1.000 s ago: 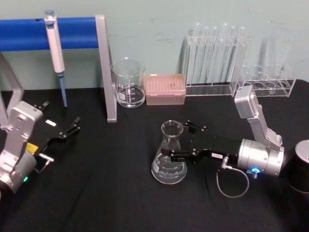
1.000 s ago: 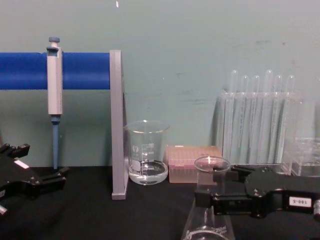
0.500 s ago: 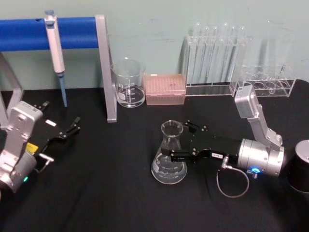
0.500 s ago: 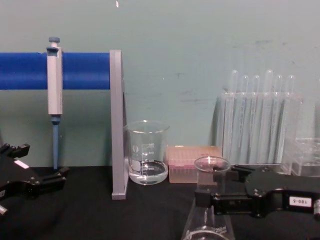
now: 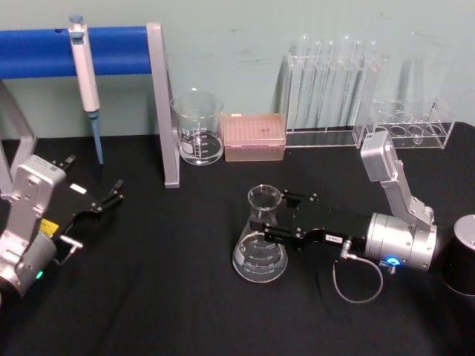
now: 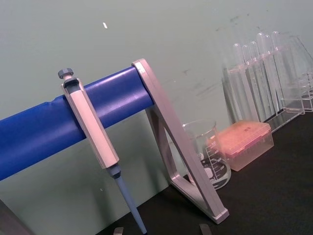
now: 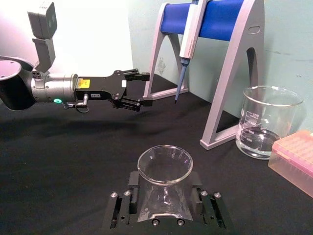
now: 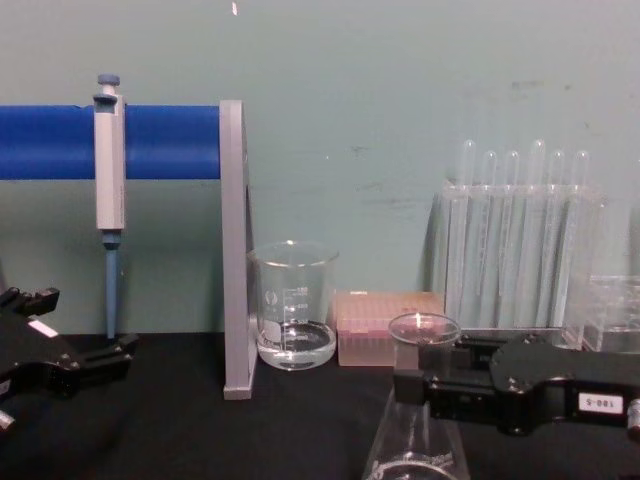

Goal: Grasp the erlenmeyer flask with one hand, shake it three times, then place it back.

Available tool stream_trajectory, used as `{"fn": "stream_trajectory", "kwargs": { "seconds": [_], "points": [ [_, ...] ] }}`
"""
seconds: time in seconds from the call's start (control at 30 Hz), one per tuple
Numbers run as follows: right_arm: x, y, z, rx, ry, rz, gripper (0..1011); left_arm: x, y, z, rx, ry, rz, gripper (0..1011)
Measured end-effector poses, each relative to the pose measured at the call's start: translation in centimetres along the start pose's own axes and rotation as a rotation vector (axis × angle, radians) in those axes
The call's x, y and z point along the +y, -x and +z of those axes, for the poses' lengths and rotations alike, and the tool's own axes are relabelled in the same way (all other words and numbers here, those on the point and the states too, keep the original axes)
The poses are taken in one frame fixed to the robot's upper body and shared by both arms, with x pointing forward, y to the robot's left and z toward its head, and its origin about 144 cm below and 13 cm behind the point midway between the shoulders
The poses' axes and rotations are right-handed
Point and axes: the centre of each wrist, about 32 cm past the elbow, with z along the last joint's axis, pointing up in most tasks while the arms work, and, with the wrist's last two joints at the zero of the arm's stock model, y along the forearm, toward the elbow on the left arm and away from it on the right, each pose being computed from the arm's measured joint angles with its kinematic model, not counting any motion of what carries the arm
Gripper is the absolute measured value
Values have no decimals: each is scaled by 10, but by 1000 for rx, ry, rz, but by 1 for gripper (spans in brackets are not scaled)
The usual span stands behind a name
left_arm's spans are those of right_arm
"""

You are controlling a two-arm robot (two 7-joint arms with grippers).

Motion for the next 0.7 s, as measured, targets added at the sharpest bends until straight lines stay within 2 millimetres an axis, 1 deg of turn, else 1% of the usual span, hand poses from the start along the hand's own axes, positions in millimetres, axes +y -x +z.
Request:
{"fn": "stream_trajectory", "kwargs": {
  "seconds": [0.03, 0.07, 0.17, 0.23, 0.3, 0.7],
  "points": [
    [0, 0, 0, 0, 0, 0, 629, 0, 0, 0, 0, 0, 0, 1001],
    [0, 0, 0, 0, 0, 0, 611, 0, 0, 0, 0, 0, 0, 1001],
    [0, 0, 0, 0, 0, 0, 489, 0, 0, 0, 0, 0, 0, 1001],
    [0, 0, 0, 0, 0, 0, 462, 0, 0, 0, 0, 0, 0, 1001],
    [0, 0, 0, 0, 0, 0, 449, 0, 0, 0, 0, 0, 0, 1001],
    [0, 0, 0, 0, 0, 0, 449, 0, 0, 0, 0, 0, 0, 1001]
  ]
}}
